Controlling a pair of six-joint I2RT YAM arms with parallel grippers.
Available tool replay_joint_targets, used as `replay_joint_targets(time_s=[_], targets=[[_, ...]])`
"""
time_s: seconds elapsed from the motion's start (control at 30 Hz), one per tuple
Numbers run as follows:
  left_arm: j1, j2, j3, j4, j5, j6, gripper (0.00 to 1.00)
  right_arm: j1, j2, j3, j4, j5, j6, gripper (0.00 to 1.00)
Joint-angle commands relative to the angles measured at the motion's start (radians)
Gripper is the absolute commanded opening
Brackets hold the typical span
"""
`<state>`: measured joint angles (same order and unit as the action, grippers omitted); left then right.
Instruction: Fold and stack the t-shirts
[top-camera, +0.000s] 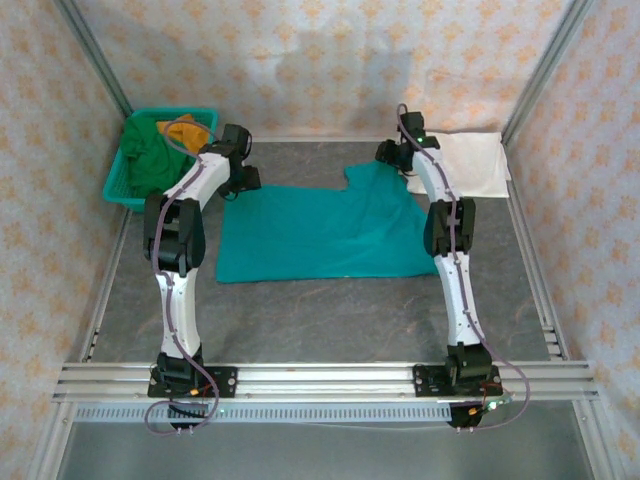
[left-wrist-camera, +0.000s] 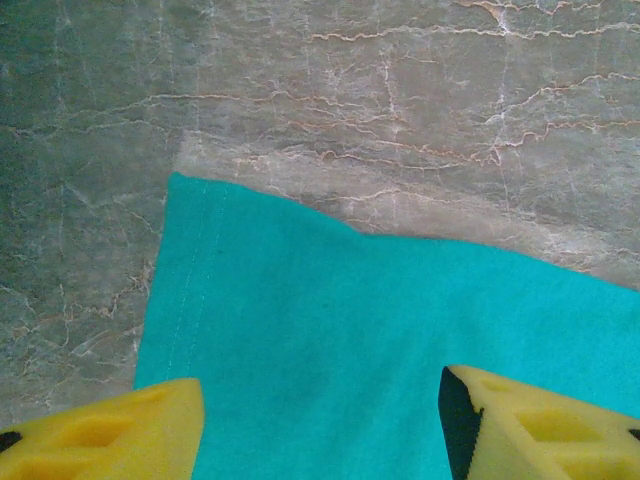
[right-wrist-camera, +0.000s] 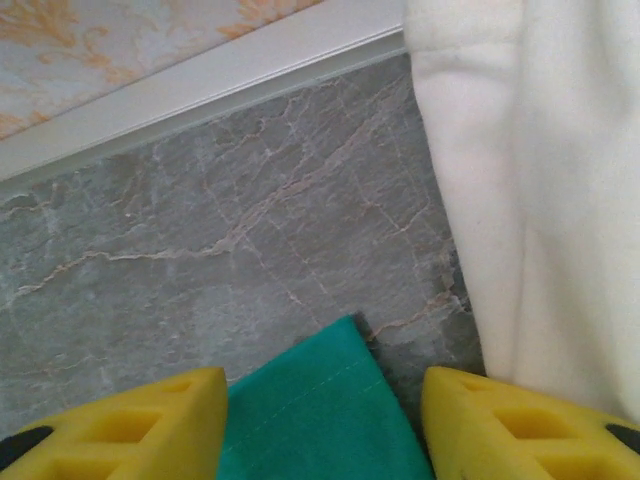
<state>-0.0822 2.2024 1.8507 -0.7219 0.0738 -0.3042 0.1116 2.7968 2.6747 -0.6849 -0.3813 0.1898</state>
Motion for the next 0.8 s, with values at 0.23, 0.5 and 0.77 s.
replay_joint_targets(time_s=[0.23, 0.5, 0.77], targets=[[0.026, 0.031, 0.014, -0.034, 0.026, 0.001, 0.65, -0.009, 0.068, 0.039, 0.038, -0.107, 0.055, 0.45], [0.038, 0.080, 0.112, -0.096, 0.020, 0.008, 0.68, -0.009, 0.031, 0.034, -0.012, -0.108, 0.038, 0.16], [0.047, 0.118, 0.176, -0.122, 0.028, 0.010, 0.68, -0.008, -0.027, 0.016, -0.035, -0.075, 0.040, 0.02]])
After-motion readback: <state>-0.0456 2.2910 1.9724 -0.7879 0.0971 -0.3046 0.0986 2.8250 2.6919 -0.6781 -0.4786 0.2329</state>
